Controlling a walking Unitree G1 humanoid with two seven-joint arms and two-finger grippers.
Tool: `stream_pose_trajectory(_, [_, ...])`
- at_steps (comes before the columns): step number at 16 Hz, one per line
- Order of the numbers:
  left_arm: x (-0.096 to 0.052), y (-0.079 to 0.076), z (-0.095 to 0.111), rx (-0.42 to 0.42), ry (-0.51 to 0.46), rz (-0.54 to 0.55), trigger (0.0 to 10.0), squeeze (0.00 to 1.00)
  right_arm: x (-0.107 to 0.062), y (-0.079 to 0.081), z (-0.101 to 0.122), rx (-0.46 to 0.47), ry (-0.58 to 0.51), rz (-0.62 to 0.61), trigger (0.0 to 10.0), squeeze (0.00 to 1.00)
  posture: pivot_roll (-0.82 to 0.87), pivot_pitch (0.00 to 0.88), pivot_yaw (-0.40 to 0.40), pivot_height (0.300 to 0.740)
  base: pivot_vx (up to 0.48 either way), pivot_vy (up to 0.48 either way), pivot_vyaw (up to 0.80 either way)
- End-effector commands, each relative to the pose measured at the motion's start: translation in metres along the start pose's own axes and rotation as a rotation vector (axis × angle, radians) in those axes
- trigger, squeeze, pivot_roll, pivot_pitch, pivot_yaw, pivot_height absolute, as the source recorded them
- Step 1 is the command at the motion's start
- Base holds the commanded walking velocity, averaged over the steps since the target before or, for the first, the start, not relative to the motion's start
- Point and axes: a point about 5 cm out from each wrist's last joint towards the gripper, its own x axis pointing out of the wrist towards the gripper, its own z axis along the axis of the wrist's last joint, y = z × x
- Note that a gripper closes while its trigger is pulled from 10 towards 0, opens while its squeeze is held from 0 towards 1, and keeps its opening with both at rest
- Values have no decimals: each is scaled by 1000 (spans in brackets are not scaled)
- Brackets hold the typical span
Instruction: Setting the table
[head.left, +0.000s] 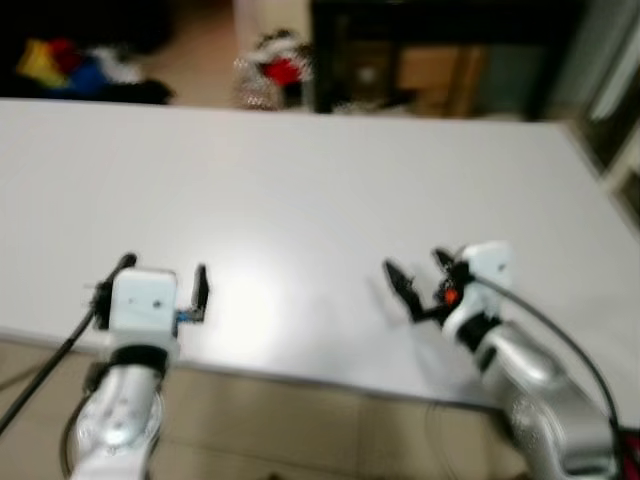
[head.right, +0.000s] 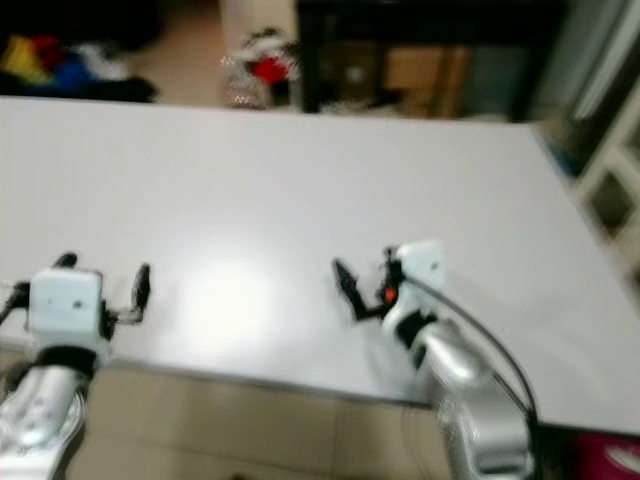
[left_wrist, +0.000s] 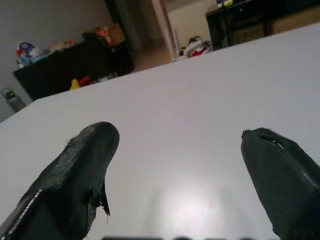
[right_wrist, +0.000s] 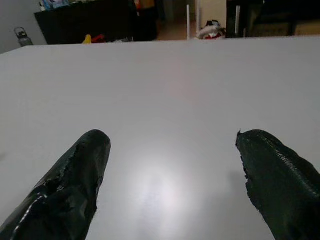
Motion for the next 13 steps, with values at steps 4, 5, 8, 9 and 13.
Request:
stream_pose_trajectory(4, [-1,15,1,42,5,40,10000,0,2,5,3,3,-17,1,10000,1000,-26,0,65,740,0,343,0])
stream_pose_trajectory(5, [-1,15,1,42,6,41,10000,0,2,5,3,2,-17,1,10000,1000,-26,0,65,740,0,337,0])
stream_pose_trajectory(8, [-3,11,3,38,6,21,10000,0,4,9,5,-8,-21,14,10000,1000,-26,0,62,740,0,341,0])
stream_pose_trajectory(9, [-3,10,4,38,5,19,10000,0,4,10,5,-8,-20,19,10000,1000,-25,0,61,740,0,341,0])
stream_pose_trajectory(13, [-6,5,5,28,8,10,10000,0,5,13,6,-38,-26,62,10000,1000,-18,0,54,740,0,340,0])
